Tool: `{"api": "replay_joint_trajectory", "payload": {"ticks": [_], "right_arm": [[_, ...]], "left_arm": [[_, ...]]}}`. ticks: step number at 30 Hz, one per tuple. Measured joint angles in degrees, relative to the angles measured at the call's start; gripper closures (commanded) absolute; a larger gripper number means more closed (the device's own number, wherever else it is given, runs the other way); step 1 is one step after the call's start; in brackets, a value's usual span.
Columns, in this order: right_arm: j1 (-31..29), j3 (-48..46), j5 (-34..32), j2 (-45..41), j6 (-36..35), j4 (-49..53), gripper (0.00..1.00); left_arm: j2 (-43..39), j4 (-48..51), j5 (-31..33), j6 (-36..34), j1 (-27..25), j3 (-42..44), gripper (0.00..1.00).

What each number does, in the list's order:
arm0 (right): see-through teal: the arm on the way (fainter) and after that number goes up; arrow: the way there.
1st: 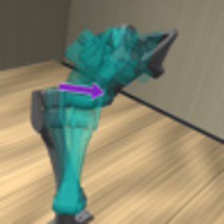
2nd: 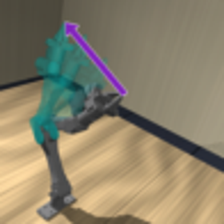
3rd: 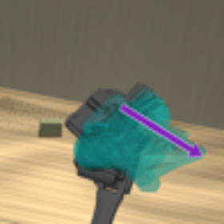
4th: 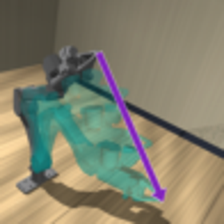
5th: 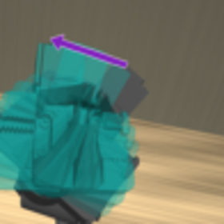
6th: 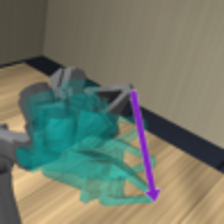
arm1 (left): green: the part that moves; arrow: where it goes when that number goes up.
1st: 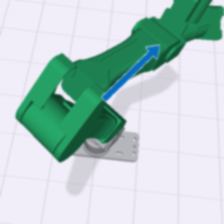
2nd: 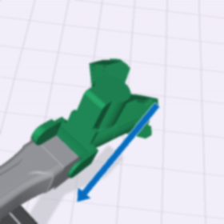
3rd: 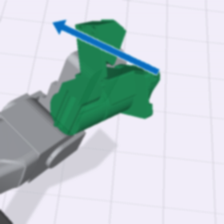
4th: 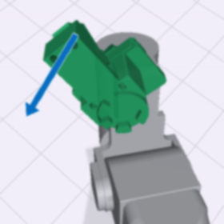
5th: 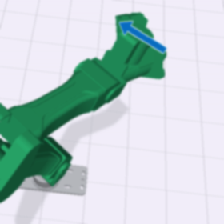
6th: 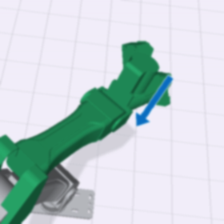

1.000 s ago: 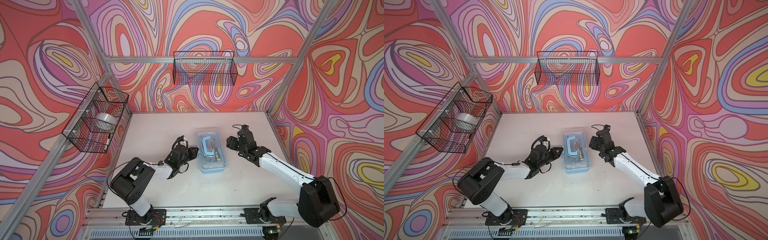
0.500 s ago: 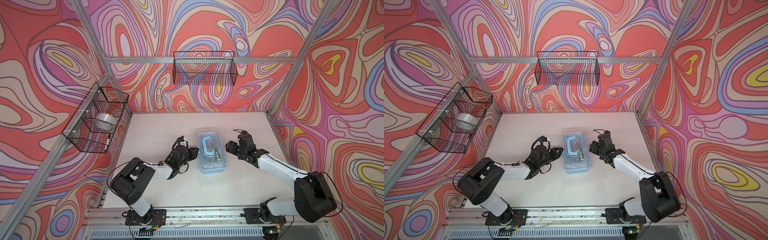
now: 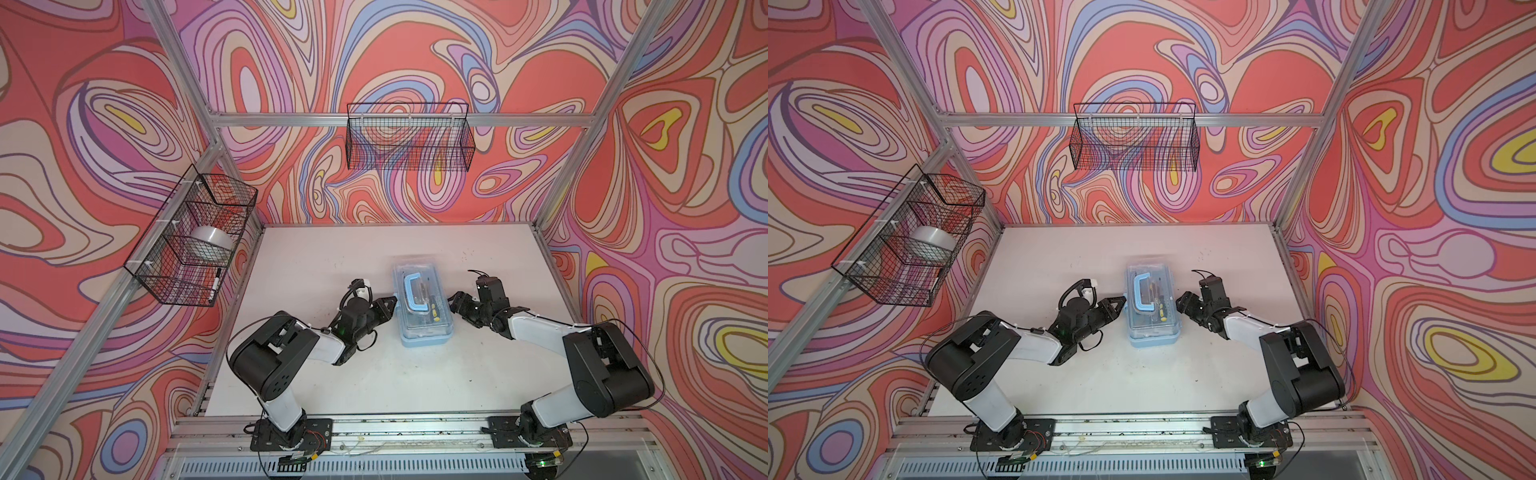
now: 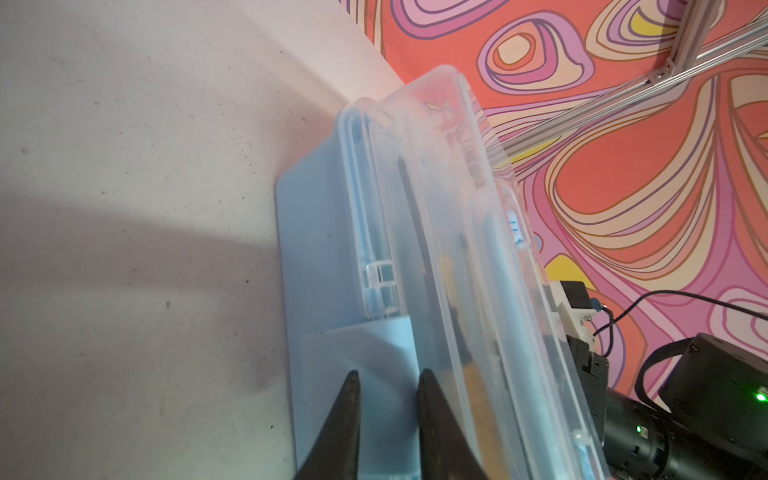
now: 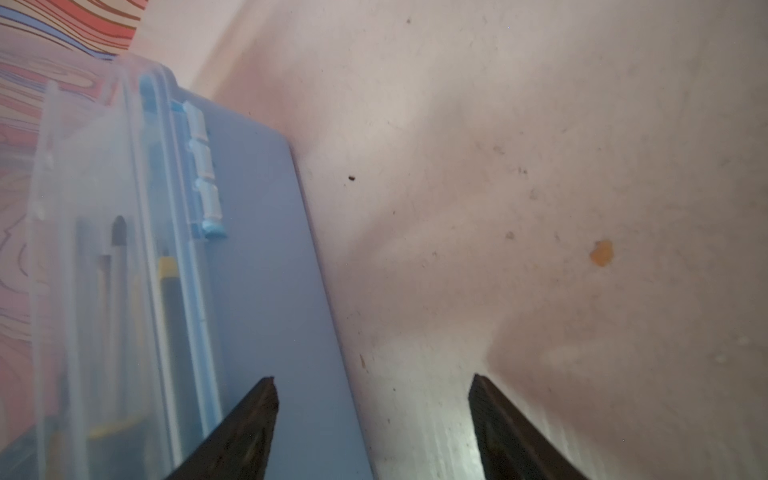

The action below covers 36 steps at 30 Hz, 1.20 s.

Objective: Pack the tool kit

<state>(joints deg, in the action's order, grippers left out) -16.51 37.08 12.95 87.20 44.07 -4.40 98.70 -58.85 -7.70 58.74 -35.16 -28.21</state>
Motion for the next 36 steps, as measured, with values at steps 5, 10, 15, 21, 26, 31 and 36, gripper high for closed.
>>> {"api": "replay_joint_trajectory", "payload": {"ticks": [5, 10, 15, 21, 26, 31, 36], "right_arm": [[0.59, -1.07, 1.84, 1.14, 1.77, -4.48, 0.23], [1.18, -1.92, 3.85, 2.78, 3.72, -9.18, 0.25], [1.49, -3.28, 6.25, 4.68, 6.34, -14.34, 0.25], [1.07, -3.69, 8.15, 6.49, 8.15, -17.29, 0.27], [1.07, -3.69, 8.09, 7.61, 8.85, -19.58, 0.27], [1.09, -3.48, 8.09, 8.48, 9.18, -20.94, 0.26], [1.27, -1.33, 7.82, 10.16, 9.09, -20.50, 0.27]], "left_arm": [[5.42, -10.43, 0.17, 2.19, 0.48, 0.90, 0.76], [12.13, -21.46, 0.39, 5.31, 1.07, 0.87, 0.76], [14.75, -25.55, 2.01, 7.34, 1.07, 0.33, 0.76], [14.99, -25.53, 4.44, 7.98, 0.66, -0.07, 0.76], [18.56, -27.12, 6.49, 10.05, 0.61, -3.74, 0.77], [19.52, -27.58, 8.26, 11.19, 0.35, -4.70, 0.77], [19.52, -27.61, 10.58, 11.63, -0.42, -4.70, 0.77]]}}
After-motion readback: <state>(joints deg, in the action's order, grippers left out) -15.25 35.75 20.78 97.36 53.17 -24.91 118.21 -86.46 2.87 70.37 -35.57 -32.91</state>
